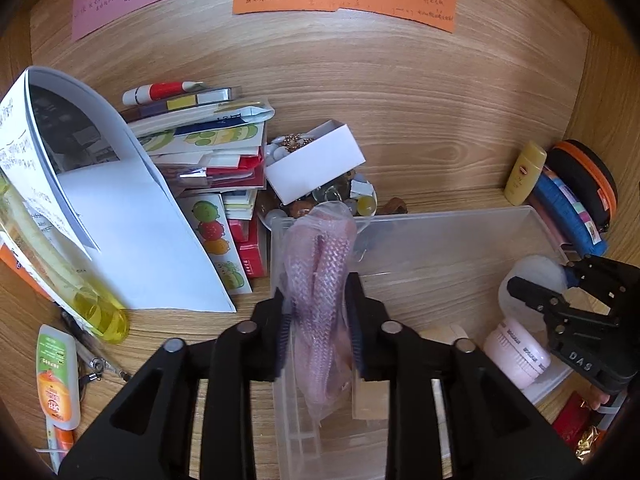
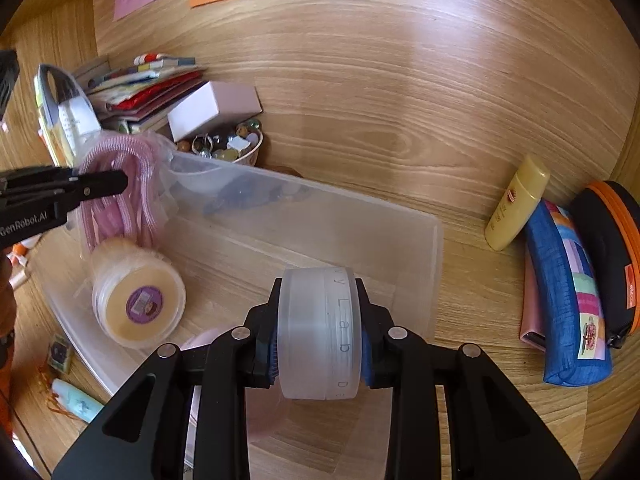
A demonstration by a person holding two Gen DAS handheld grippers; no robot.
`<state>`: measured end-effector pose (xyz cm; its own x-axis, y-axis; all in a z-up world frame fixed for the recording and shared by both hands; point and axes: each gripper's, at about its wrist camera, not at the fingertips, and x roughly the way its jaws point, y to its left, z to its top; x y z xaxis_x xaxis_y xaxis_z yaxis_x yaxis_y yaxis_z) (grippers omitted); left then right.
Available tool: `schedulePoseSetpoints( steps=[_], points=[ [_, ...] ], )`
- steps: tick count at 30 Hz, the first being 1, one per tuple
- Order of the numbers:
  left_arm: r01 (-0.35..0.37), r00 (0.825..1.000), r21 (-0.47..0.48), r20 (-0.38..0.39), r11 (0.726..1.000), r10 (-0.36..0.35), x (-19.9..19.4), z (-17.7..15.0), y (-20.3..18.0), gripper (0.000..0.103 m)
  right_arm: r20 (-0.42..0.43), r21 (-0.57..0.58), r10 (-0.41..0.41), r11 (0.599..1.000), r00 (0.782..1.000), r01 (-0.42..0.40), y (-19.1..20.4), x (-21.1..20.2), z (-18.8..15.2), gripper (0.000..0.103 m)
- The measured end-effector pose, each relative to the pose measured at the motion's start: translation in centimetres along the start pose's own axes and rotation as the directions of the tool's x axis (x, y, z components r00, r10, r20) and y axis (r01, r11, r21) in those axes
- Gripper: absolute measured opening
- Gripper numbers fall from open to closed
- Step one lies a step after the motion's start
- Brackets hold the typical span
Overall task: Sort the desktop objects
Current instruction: 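Carry the pink rope and tape roll over the clear box with both tools, then release the pink rope and tape roll into the clear box, opening both tools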
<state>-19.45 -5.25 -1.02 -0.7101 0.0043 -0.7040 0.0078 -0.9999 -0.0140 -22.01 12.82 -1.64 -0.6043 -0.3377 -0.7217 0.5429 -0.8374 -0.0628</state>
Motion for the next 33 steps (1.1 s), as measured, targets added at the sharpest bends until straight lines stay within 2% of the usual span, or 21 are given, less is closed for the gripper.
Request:
schedulePoseSetpoints(
  steps=[2,4,6,8,10,12,13,17,21,28,33],
  points=[
    [-0.003,1.000,0.008,0.004,1.000,0.003,-0.2,-0.1,-0.2,0.032,0.011,-0.018,-0.016,1.000,1.000,0.016,0.4,-0.1,0.0,0.029],
    [-0.016,1.000,0.019,0.017,1.000,0.015,-0.5,-0.1,-0.5,0.041,0.030,-0.027,-0.027,0.999,0.999,0.028,0.5,-0.5,0.0,0.029],
    [-0.024,0.999,0.030,0.040,0.999,0.023,-0.7,-0.1,-1.1,0.057,0.041,-0.033,-0.035,0.999,0.999,0.036,0.6,-0.7,0.0,0.029],
    [-0.029,0.997,0.044,0.066,0.999,0.026,-1.3,-0.1,-1.4,0.057,0.044,-0.037,-0.036,0.999,0.998,0.038,0.7,-0.7,0.0,0.032],
    [-0.029,0.996,0.057,0.080,0.998,0.024,-1.7,-0.1,-1.7,0.058,0.047,-0.039,-0.043,0.998,0.998,0.045,0.8,-0.8,0.0,0.040],
    [-0.032,0.995,0.064,0.094,0.997,0.026,-2.1,-0.1,-2.0,0.065,0.055,-0.040,-0.056,0.998,0.997,0.058,0.9,-1.0,0.0,0.051],
    [-0.032,0.995,0.067,0.100,0.997,0.025,-2.2,-0.1,-2.1,0.066,0.062,-0.041,-0.061,0.997,0.996,0.063,0.8,-1.1,0.0,0.053],
    [-0.028,0.993,0.073,0.119,0.997,0.019,-2.8,0.0,-2.3,0.069,0.102,-0.033,-0.077,0.996,0.992,0.081,0.9,-1.9,0.1,0.072],
    [-0.021,0.991,0.069,0.135,0.997,0.011,-3.5,0.1,-2.2,0.076,0.118,-0.019,-0.070,0.997,0.991,0.073,0.7,-2.4,0.3,0.082],
    [-0.022,0.987,0.054,0.158,0.998,0.013,-4.7,0.0,-1.9,0.081,0.139,0.007,-0.064,0.998,0.988,0.064,0.4,-4.2,0.9,0.083],
    [-0.013,0.984,0.038,0.180,0.999,0.006,-6.5,-0.3,-1.5,0.081,0.179,0.038,-0.053,0.998,0.982,0.046,0.2,-6.9,0.7,0.088]
  ],
)
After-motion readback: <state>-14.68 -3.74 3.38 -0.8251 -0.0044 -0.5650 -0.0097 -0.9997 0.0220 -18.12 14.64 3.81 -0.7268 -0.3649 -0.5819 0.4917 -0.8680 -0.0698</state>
